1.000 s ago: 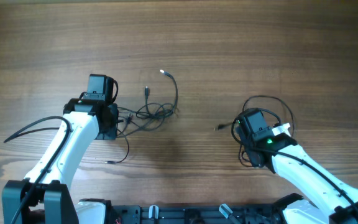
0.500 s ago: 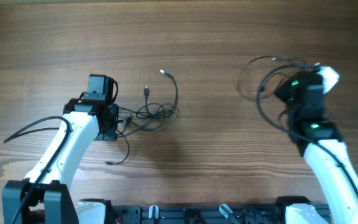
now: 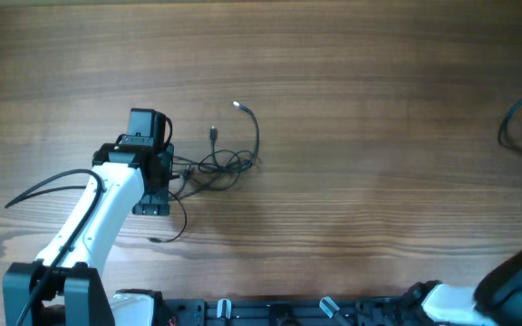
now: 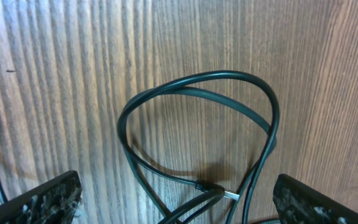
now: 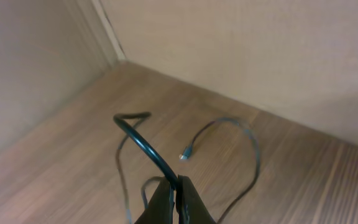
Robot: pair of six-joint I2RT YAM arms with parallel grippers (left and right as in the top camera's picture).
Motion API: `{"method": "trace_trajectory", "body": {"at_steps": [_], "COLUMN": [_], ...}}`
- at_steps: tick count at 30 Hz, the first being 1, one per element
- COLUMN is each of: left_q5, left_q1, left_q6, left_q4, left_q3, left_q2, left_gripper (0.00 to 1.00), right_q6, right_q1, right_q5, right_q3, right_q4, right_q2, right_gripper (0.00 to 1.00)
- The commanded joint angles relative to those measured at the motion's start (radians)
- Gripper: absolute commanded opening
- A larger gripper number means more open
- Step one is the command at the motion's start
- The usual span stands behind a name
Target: Untangle cables
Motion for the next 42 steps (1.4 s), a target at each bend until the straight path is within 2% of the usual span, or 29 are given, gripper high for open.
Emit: {"method": "trace_trajectory", "body": {"at_steps": [1, 4, 5, 6, 7, 8, 10, 11, 13, 15, 16, 17, 18, 19, 21, 22, 23, 24, 27, 30, 34, 38, 40, 42], "left_q5": [-0.016, -0.016, -0.013, -0.013, -0.013, -0.013, -0.013, -0.007, 0.003, 0.025, 0.077, 0.205, 0.336, 0.431, 0.515, 0.554, 0.57, 0.591, 0.629, 0.661, 0.661, 0.645, 0.625, 0.614], "left_q1": [0.005, 0.005, 0.005, 0.005, 0.005, 0.005, 0.005, 0.005, 0.005, 0.005, 0.005, 0.005, 0.005, 0.004, -0.005, -0.033, -0.053, -0.082, -0.15, -0.217, -0.218, -0.218, -0.218, -0.219], "left_q6": [0.006, 0.006, 0.006, 0.006, 0.006, 0.006, 0.006, 0.006, 0.035, 0.163, 0.318, 0.539, 0.679, 0.73, 0.763, 0.847, 0.88, 0.912, 0.909, 0.85, 0.846, 0.846, 0.84, 0.797], "left_q4": [-0.001, -0.001, -0.001, -0.001, -0.001, -0.001, -0.001, -0.001, 0.001, 0.026, 0.068, 0.151, 0.226, 0.273, 0.298, 0.316, 0.331, 0.359, 0.456, 0.65, 0.714, 0.746, 0.745, 0.745], "left_q3": [-0.006, -0.007, -0.007, -0.006, -0.006, -0.006, -0.006, -0.006, -0.006, -0.006, -0.006, -0.006, -0.006, -0.006, -0.006, -0.006, -0.006, -0.006, 0.011, 0.069, 0.136, 0.171, 0.171, 0.171], "left_q2": [-0.012, -0.012, -0.012, -0.012, -0.012, -0.012, -0.012, -0.012, -0.012, -0.012, -0.012, -0.012, -0.012, -0.012, -0.012, -0.012, -0.013, -0.014, -0.02, -0.03, -0.082, -0.181, -0.208, -0.218], "left_gripper": [1.0, 1.0, 1.0, 1.0, 1.0, 1.0, 1.0, 1.0, 1.0, 1.0, 1.0, 0.98, 0.57, 0.32, 0.22, 0.09, 0.06, 0.04, 0.04, 0.04, 0.04, 0.04, 0.04, 0.04], "right_q6": [-0.13, -0.154, -0.154, -0.151, -0.15, -0.127, -0.061, -0.049, -0.05, -0.045, -0.046, -0.013, 0.066, 0.14, 0.211, 0.209, 0.189, 0.144, 0.028, -0.092, -0.023, -0.323, -0.356, -0.329], "right_q1": [-0.024, -0.048, -0.059, -0.059, -0.059, -0.06, -0.061, -0.061, -0.061, -0.06, -0.058, -0.058, -0.058, -0.057, -0.028, 0.024, 0.067, 0.153, 0.365, 0.658, 0.779, 0.85, 0.897, 0.984], "right_q5": [-0.011, 0.097, 0.097, 0.097, 0.102, 0.133, 0.229, 0.266, 0.296, 0.29, 0.256, 0.124, -0.042, -0.237, -0.526, -0.65, -0.673, -0.667, -0.667, -0.67, -0.683, -1.126, -1.191, -1.139], "right_q3": [0.22, 0.331, 0.336, 0.336, 0.336, 0.338, 0.362, 0.393, 0.433, 0.439, 0.439, 0.439, 0.439, 0.439, 0.436, 0.434, 0.434, 0.43, 0.393, 0.273, 0.11, -0.024, -0.06, -0.085], "right_q4": [-0.053, -0.112, -0.139, -0.171, -0.221, -0.248, -0.335, -0.406, -0.498, -0.577, -0.605, -0.657, -0.702, -0.747, -0.826, -0.895, -0.948, -1.022, -1.094, -1.049, -0.878, -0.7, -0.622, -0.498], "right_q2": [0.14, 0.256, 0.306, 0.335, 0.349, 0.347, 0.323, 0.303, 0.262, 0.161, 0.112, 0.027, -0.036, -0.085, -0.13, -0.14, -0.14, -0.14, -0.14, -0.14, -0.14, -0.14, -0.139, -0.139], "right_gripper": [0.04, 0.04, 0.17, 0.48, 0.72, 0.82, 0.84, 1.0, 1.0, 1.0, 1.0, 1.0, 1.0, 1.0, 1.0, 1.0, 1.0, 1.0, 1.0, 1.0, 1.0, 0.99, 1.0, 1.0]}}
